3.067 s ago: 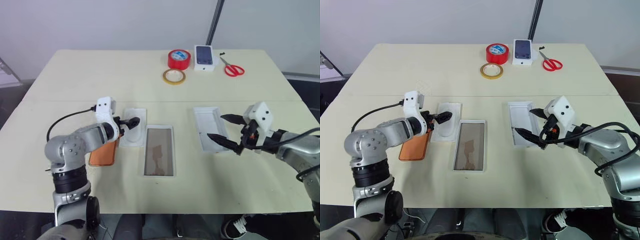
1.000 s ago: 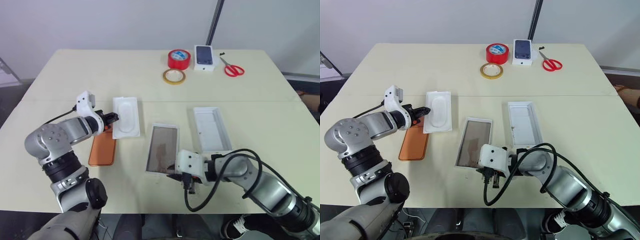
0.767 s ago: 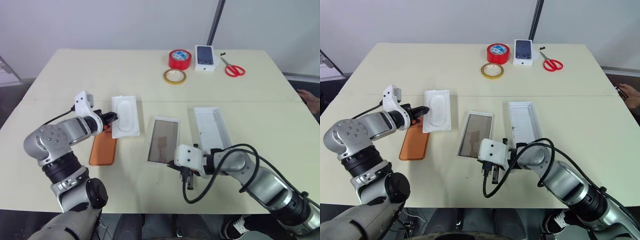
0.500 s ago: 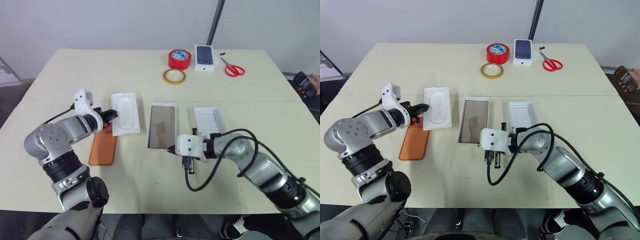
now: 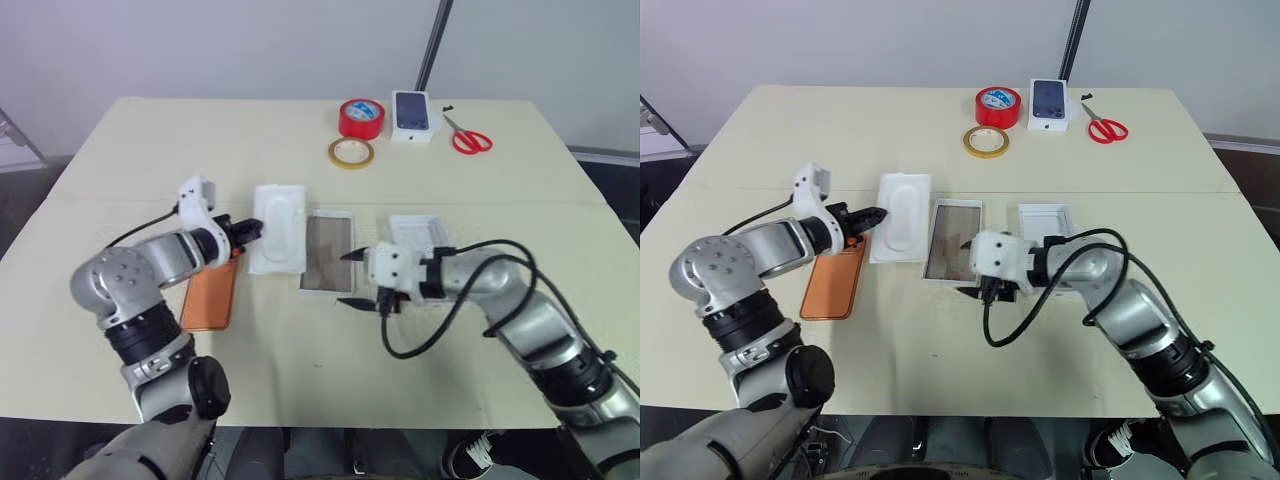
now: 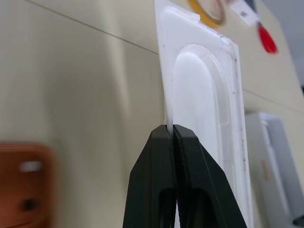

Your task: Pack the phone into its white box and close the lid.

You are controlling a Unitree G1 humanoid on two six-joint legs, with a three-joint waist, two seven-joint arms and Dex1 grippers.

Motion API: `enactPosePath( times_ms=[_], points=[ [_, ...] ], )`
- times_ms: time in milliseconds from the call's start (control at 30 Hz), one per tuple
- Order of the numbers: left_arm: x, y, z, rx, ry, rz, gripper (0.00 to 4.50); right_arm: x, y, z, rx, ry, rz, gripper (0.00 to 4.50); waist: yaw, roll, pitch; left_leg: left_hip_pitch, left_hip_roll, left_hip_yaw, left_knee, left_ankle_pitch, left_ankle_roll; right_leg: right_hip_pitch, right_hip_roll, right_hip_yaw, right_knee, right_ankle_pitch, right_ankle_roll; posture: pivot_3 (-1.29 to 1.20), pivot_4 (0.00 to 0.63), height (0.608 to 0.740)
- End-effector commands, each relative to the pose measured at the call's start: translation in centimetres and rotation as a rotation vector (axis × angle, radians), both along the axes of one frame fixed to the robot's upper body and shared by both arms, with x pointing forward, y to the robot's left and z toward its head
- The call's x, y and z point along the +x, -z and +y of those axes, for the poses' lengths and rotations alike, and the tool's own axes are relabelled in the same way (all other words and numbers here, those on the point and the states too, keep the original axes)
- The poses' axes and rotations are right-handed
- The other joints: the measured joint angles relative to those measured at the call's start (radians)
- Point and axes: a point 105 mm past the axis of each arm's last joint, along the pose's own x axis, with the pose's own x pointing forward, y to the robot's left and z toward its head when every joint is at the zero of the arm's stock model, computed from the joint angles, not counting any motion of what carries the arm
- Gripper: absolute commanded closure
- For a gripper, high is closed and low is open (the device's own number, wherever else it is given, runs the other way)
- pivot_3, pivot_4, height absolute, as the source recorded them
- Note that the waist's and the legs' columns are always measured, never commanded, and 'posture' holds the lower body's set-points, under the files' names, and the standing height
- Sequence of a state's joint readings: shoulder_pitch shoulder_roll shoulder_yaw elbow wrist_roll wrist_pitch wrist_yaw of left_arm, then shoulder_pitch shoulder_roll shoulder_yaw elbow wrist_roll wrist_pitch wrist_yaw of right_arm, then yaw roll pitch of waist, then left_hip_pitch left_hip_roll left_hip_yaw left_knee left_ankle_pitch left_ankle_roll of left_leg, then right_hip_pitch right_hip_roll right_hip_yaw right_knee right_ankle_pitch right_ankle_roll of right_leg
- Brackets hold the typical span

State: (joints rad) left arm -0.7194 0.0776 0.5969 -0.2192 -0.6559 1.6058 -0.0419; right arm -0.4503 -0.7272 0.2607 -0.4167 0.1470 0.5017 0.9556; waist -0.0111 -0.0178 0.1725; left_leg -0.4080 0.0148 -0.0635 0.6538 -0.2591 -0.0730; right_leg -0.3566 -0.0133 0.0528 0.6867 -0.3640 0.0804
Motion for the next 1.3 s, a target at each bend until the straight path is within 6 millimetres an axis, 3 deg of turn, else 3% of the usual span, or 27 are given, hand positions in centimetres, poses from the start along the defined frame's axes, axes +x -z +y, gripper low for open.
enactPosePath(
  times_ms=[33,467,567,800,867,967,1133,1300],
  points=[
    [-0.6,-0.2,-1.6,0.033,0.055,-0.021,4.50,-0.1,-1.6,-1.1,0.054,0.047,-0.020,1.18,-0.004,0.000,0.000,0.000,0.000,0.000,0.000,0.000,0.000,0.000,0.000,0.000,0.000,0.000,0.000,0.00,0.150,0.740],
    [-0.1,2.4,-4.4,0.042,0.072,0.081,4.50,0.0,-2.1,-3.0,0.063,0.146,-0.037,1.18,0.001,0.000,0.000,0.000,0.000,0.000,0.000,-0.001,0.003,0.000,0.001,0.001,0.000,0.000,0.000,0.00,0.150,0.740],
    [0.3,2.7,-4.9,0.031,0.070,0.083,3.54,-0.1,-2.1,-3.0,0.065,0.149,-0.039,1.12,0.000,0.000,0.000,0.000,0.000,0.001,0.000,0.000,0.000,0.000,0.001,0.001,0.000,0.000,0.000,0.00,0.150,0.740],
    [1.2,1.4,-5.5,-0.042,0.055,0.026,0.02,-0.1,-2.0,-2.4,0.073,0.141,-0.044,1.12,0.000,0.000,0.000,0.000,0.000,0.001,-0.001,0.000,0.000,0.000,0.001,0.000,0.000,0.000,0.000,0.00,0.150,0.740],
    [1.2,0.3,-5.2,-0.066,0.061,-0.016,0.02,0.1,-2.1,-2.1,0.081,0.146,-0.051,1.12,-0.001,0.000,0.000,0.000,0.000,0.001,0.000,0.000,0.000,0.000,0.001,0.000,0.000,0.000,0.000,0.00,0.150,0.740],
    [1.2,-1.2,-4.4,-0.077,0.064,-0.081,0.00,0.8,-2.3,-1.4,0.098,0.164,-0.054,1.98,-0.006,0.000,0.000,0.000,0.000,0.001,-0.001,0.000,0.000,0.000,0.001,0.000,0.000,0.000,0.000,0.00,0.150,0.740],
    [0.9,-2.7,-1.3,0.047,0.056,-0.229,0.00,3.1,-2.4,0.2,0.120,0.252,-0.057,4.48,-0.007,0.000,0.000,0.001,0.001,0.001,-0.002,0.002,-0.003,-0.001,0.002,0.000,0.000,0.000,0.000,0.00,0.150,0.740],
    [-0.9,-1.3,3.1,0.353,0.152,-0.357,0.00,5.1,-2.3,2.3,0.118,0.300,-0.096,4.48,-0.015,0.001,0.000,0.001,0.001,0.002,-0.005,0.002,-0.004,-0.004,0.002,0.001,0.000,0.000,0.000,0.00,0.150,0.740]
  ],
)
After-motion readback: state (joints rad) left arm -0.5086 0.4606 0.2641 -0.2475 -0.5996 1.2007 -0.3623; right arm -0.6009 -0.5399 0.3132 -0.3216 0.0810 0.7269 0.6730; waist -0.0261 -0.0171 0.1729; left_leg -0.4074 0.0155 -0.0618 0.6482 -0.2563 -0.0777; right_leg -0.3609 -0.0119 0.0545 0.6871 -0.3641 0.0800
